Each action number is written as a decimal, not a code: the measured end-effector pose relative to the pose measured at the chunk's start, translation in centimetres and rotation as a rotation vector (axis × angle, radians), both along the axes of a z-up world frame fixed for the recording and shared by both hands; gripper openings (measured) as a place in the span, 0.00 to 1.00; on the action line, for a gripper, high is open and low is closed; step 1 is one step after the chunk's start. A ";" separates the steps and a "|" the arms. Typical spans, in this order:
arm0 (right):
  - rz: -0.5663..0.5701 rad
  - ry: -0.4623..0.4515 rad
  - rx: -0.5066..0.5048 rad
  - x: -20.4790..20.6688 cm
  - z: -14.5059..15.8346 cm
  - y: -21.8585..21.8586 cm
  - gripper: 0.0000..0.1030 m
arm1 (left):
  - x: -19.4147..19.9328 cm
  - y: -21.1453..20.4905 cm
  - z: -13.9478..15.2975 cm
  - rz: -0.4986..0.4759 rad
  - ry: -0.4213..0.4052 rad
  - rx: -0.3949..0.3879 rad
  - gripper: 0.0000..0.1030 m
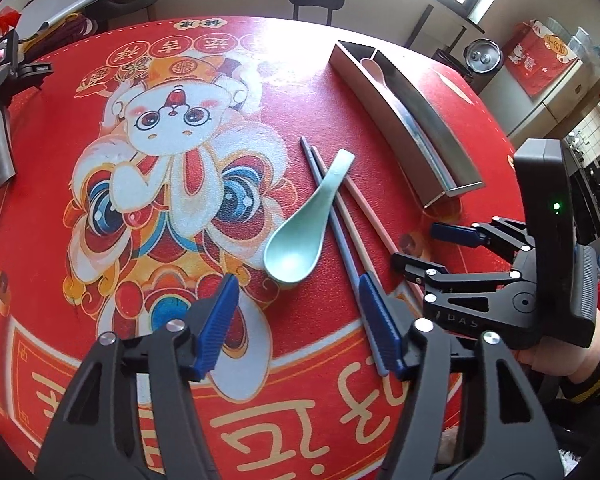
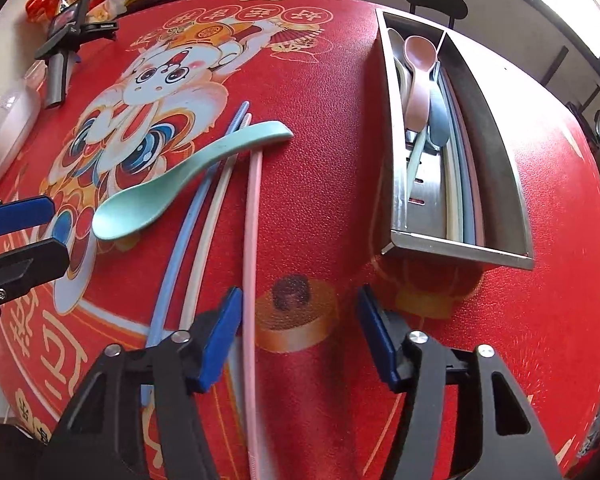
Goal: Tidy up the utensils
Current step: 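Close the left tool on a blue chopstick while the right tool grasps a pink chopstick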
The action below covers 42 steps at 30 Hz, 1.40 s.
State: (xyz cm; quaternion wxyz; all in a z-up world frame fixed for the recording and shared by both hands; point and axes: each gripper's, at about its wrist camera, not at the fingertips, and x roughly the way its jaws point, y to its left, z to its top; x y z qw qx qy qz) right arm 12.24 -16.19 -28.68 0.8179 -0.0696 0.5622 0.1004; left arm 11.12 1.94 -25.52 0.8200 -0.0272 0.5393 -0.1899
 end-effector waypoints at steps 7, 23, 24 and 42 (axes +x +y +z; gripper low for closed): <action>0.020 0.022 0.039 -0.6 0.3 -0.1 0.07 | 0.2 -2.0 0.2 -0.108 0.045 -0.100 0.27; 0.001 0.009 0.081 -1.2 0.1 -1.0 0.07 | 3.6 -4.5 -3.9 -0.111 0.120 -0.003 0.19; 0.002 0.008 0.079 -1.2 0.1 -1.0 0.07 | 3.7 -4.6 -4.1 -0.110 0.122 0.003 0.19; -0.003 -0.001 0.097 -1.3 0.1 -1.1 0.07 | 5.3 -7.2 -5.0 -0.144 0.067 0.093 0.19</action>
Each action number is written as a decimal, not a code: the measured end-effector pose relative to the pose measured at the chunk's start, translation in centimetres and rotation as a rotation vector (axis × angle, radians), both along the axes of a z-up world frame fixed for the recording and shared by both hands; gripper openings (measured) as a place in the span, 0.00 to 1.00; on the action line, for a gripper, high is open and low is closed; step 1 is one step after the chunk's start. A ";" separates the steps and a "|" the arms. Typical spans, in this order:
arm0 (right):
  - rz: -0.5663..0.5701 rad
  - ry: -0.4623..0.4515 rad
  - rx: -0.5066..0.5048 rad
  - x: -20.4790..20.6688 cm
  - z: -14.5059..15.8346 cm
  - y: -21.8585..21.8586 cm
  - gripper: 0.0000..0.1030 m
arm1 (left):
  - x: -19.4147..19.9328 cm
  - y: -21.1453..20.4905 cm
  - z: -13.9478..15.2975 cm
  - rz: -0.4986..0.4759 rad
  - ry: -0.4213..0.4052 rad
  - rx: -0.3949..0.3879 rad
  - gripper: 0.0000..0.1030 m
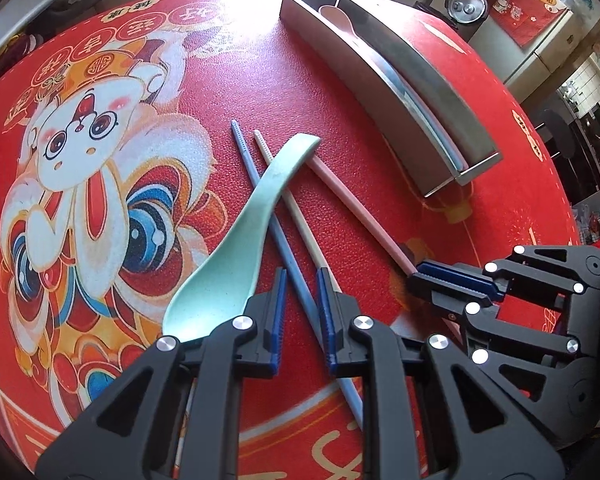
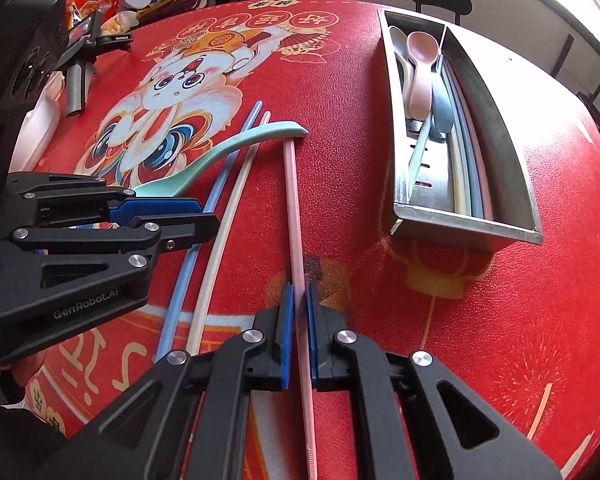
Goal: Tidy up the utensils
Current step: 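Close the left tool on a blue chopstick while the right tool grasps a pink chopstick, then lift the blue and pink chopsticks and carry them over the steel tray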
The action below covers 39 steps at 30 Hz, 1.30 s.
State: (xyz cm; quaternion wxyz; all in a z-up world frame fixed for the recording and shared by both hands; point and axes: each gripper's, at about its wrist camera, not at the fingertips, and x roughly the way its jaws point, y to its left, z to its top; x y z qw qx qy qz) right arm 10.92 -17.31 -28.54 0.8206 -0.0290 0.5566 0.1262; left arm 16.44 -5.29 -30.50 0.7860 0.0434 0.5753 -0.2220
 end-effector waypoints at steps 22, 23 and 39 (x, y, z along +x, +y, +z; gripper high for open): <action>-0.016 0.042 0.036 -0.4 0.0 -0.7 0.06 | -3.4 4.8 -0.6 0.025 0.116 -0.128 0.12; -0.015 0.042 0.031 -0.4 0.0 -0.6 0.06 | -3.4 5.2 -0.7 0.038 0.127 -0.149 0.13; 0.000 0.037 0.003 -0.5 0.0 -0.1 0.06 | -3.9 3.2 -0.3 -0.009 0.069 -0.044 0.13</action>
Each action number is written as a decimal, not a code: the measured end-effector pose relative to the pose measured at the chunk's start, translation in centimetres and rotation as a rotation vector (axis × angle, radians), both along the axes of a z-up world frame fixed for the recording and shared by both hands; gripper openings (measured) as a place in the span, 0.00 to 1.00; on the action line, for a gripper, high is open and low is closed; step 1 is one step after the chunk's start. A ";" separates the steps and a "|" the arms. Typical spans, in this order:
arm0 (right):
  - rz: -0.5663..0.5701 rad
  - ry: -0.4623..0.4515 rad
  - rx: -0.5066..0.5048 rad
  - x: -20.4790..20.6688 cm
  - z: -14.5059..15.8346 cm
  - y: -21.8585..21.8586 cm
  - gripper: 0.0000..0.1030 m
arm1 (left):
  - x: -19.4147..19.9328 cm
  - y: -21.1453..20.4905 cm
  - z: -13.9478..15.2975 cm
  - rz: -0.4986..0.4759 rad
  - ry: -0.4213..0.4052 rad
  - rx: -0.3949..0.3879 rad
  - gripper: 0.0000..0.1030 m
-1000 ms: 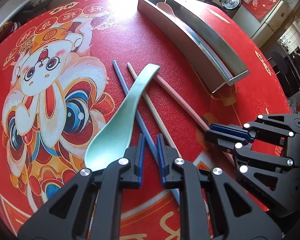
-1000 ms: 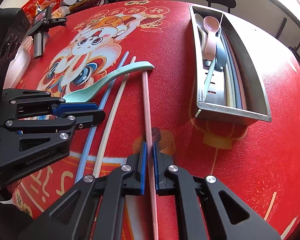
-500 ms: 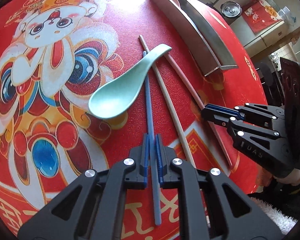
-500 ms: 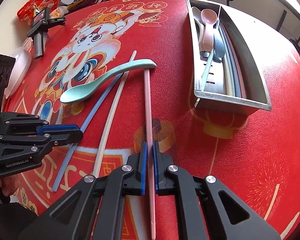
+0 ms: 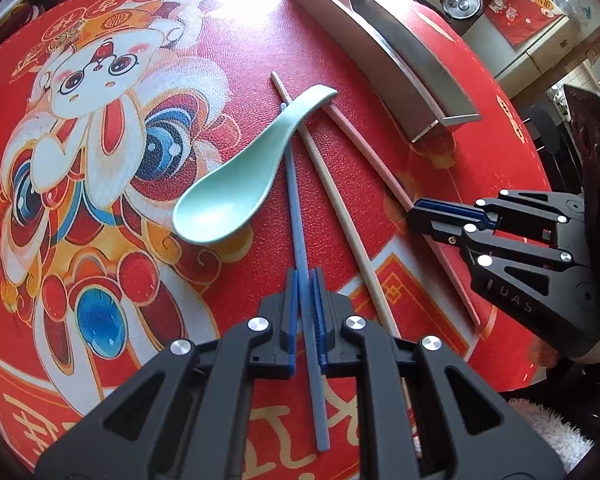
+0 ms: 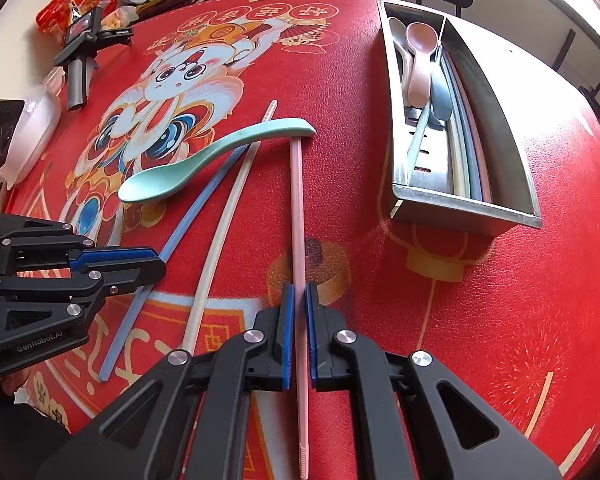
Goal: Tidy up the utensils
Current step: 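Lift the blue and pink chopsticks and carry them over the steel tray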
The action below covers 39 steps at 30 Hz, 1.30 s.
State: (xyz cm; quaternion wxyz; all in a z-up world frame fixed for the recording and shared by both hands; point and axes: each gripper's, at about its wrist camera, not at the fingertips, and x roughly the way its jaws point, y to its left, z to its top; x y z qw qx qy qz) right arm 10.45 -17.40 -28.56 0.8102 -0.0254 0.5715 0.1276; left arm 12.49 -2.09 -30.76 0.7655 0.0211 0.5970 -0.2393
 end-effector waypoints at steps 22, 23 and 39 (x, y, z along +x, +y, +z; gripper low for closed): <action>-0.187 0.017 0.218 -3.6 2.7 -6.2 0.06 | -3.6 3.6 4.6 0.006 -0.066 -0.107 0.10; -0.187 0.006 0.215 -3.5 3.0 -6.2 0.06 | -3.6 3.7 5.0 0.012 -0.076 -0.113 0.10; -0.254 -0.082 0.325 -1.5 6.5 -9.1 0.06 | 0.2 2.8 9.0 0.097 -0.115 -0.224 0.10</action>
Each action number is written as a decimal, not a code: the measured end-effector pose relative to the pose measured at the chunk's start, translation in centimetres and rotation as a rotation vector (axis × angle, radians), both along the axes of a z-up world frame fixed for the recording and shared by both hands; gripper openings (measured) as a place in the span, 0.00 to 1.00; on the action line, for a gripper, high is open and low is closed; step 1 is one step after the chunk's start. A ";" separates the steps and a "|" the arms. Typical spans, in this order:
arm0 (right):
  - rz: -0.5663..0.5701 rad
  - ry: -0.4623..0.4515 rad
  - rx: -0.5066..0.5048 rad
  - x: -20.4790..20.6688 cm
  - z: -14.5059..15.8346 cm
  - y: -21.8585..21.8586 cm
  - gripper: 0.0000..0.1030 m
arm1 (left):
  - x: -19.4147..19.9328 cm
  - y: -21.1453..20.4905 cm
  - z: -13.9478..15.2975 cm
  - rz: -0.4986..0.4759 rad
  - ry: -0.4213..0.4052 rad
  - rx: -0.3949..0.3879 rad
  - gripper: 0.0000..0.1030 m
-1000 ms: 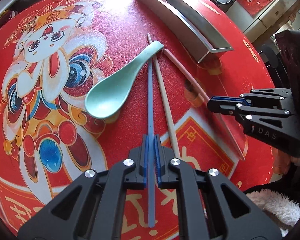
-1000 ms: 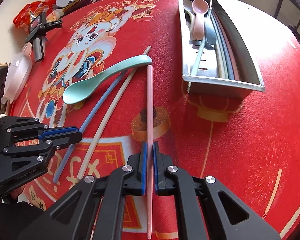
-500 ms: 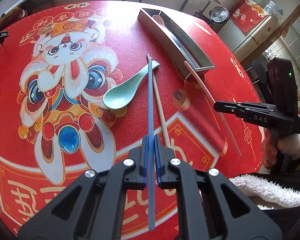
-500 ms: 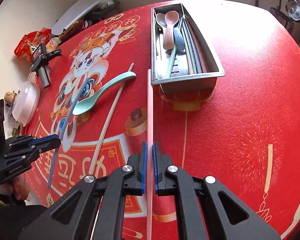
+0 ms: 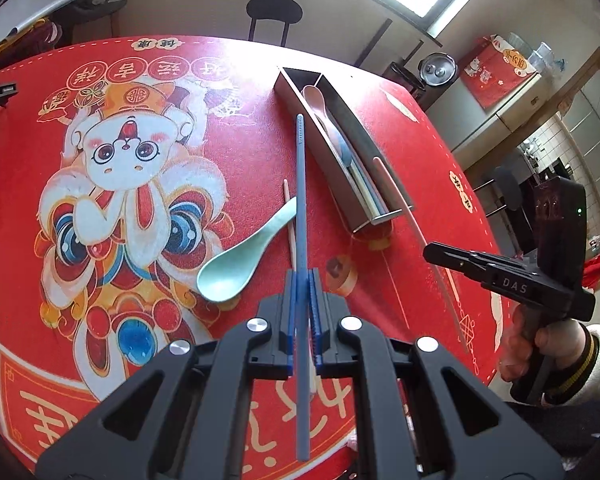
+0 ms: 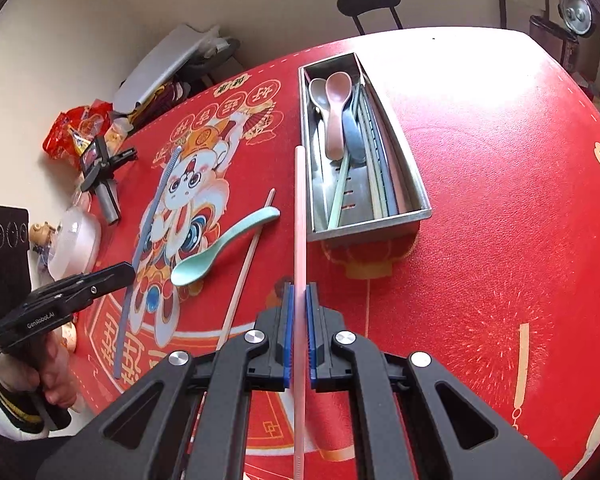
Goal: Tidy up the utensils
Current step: 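Lift the blue and pink chopsticks and carry them over the steel tray, then lower both chopsticks into the steel tray and open both tools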
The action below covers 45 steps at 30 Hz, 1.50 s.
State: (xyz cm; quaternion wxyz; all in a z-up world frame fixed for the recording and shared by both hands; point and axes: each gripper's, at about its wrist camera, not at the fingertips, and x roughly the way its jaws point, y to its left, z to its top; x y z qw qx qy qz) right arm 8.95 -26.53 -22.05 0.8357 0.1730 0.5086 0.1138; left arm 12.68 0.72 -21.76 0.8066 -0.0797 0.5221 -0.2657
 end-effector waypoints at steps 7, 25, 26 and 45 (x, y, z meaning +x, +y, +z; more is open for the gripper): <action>-0.064 -0.032 -0.008 3.3 1.3 -2.6 0.06 | 4.2 -3.9 0.3 0.004 0.019 -0.046 0.10; -0.101 -0.050 -0.048 11.2 1.0 -6.1 0.06 | 16.0 -14.2 -4.2 0.149 0.256 -0.161 0.10; -0.102 -0.049 -0.048 11.4 0.9 -6.2 0.06 | 16.4 -14.7 -4.4 0.144 0.256 -0.154 0.10; -0.099 -0.028 -0.055 12.7 -0.1 -6.3 0.06 | 17.9 -14.5 -2.8 0.126 0.174 -0.075 0.43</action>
